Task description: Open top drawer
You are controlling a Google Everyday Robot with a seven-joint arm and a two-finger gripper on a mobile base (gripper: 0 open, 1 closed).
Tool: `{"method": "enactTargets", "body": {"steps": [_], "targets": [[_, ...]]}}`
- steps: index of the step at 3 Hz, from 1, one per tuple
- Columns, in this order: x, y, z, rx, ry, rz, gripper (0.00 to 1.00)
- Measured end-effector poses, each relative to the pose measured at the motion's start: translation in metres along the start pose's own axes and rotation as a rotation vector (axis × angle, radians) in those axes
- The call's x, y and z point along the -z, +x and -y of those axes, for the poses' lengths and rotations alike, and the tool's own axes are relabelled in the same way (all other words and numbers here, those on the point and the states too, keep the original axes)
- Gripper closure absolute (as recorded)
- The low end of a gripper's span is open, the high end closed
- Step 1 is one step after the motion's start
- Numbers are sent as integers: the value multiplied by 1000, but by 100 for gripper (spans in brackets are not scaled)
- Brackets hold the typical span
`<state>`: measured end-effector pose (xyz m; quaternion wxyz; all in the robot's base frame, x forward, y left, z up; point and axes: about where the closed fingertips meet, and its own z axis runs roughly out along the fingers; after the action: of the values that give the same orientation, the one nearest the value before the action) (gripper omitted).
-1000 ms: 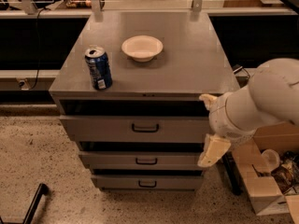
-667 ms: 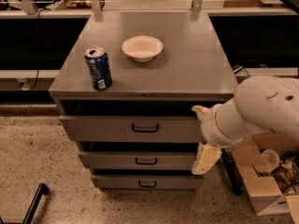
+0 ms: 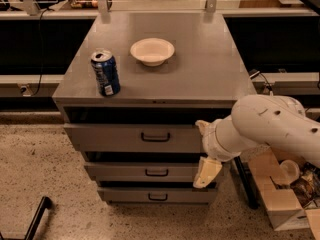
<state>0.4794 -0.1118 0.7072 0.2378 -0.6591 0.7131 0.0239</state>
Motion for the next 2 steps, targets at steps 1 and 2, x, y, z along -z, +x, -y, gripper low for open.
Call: {"method": "enactTargets", "body": {"steps": [1, 2], "targets": [[-15, 0, 16, -4, 19, 18, 0], [-29, 3, 31, -11, 25, 25, 0]]}}
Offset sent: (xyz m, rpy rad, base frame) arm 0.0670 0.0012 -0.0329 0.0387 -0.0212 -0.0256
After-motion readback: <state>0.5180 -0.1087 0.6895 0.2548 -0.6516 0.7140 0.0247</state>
